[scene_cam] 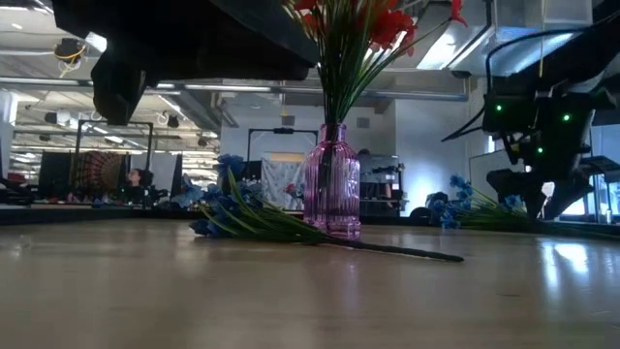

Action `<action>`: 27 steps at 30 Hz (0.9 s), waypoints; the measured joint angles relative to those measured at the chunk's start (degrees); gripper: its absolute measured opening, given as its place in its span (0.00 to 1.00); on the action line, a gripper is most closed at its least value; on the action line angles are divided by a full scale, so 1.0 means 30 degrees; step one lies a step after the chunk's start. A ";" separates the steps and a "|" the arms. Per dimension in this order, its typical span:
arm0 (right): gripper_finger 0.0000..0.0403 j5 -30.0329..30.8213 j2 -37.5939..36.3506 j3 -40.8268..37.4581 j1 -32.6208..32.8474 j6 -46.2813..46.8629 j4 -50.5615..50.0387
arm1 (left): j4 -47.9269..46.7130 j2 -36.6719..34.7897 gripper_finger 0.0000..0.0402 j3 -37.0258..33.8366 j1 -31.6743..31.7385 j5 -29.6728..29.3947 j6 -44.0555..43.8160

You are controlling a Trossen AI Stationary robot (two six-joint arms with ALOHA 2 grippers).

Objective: Sort flowers into vase by color
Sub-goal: Put the yellow tulip into the red vase

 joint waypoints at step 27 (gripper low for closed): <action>0.39 -0.5753 -0.0096 0.1716 1.1491 -0.1991 0.3633 | -0.0049 0.0000 0.09 0.0000 0.0388 -0.0252 0.0252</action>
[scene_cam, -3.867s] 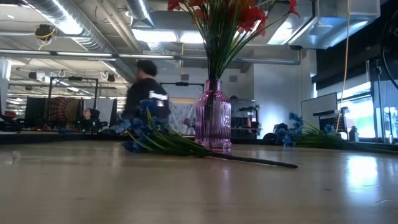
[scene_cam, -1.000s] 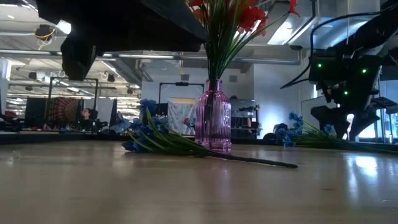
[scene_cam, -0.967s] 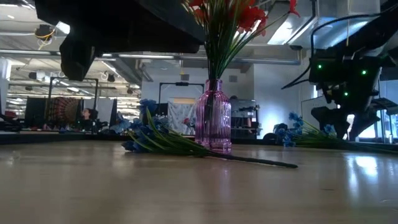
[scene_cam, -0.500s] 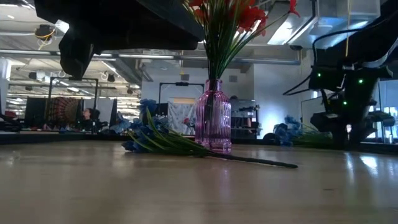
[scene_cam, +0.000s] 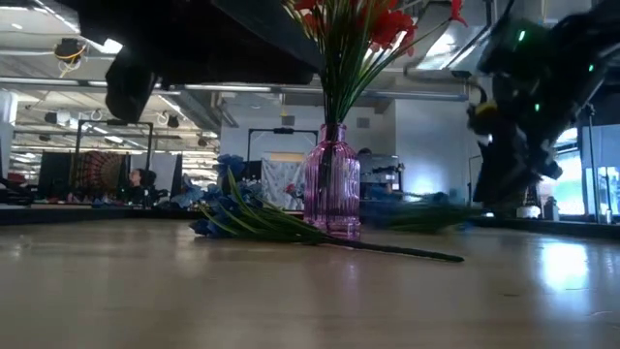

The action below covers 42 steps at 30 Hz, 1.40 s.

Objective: Sort flowers into vase by color
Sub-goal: Put the yellow tulip into the red vase

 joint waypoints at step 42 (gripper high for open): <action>0.39 0.2580 0.6688 0.0150 0.1428 -0.1570 0.5708 | 0.0322 0.0000 0.09 0.0000 0.0100 0.0080 -0.0171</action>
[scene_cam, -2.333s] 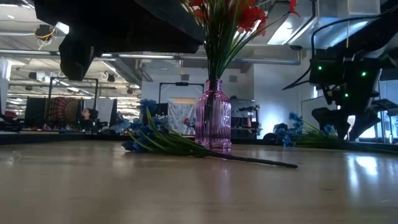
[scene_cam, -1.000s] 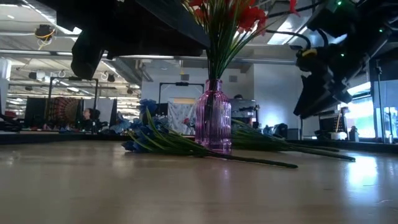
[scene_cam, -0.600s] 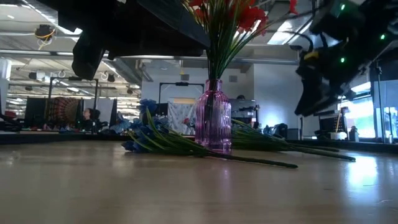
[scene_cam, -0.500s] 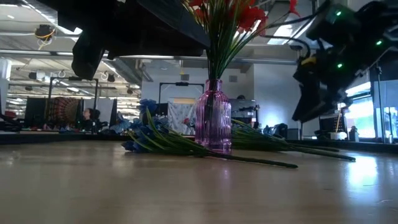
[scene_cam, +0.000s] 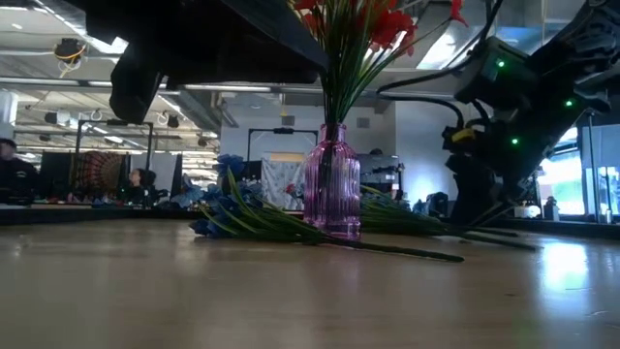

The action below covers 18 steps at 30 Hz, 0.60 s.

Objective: Sort flowers into vase by color
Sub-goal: Put the yellow tulip into the red vase

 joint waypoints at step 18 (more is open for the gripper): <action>0.39 -0.0186 0.0800 0.0959 0.0874 0.1469 -0.0346 | 0.0079 0.0000 0.09 0.0000 0.0006 0.0058 0.0095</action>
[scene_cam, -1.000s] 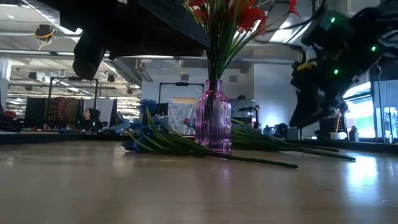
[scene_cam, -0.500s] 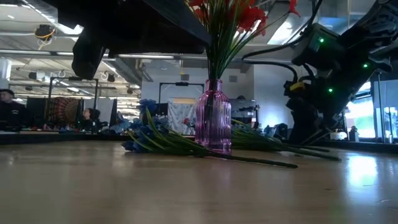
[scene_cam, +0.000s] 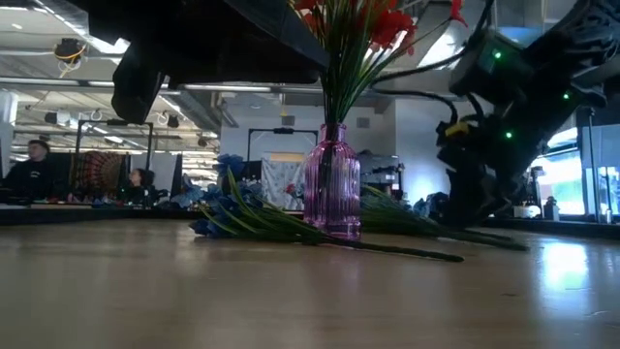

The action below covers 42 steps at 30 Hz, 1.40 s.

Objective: Sort flowers into vase by color
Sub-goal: Put the yellow tulip into the red vase

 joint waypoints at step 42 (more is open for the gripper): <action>0.01 0.2933 -0.4856 0.4563 0.0301 0.3838 -1.8282 | 0.0138 0.0000 0.09 0.0000 -0.0897 -0.0976 0.0044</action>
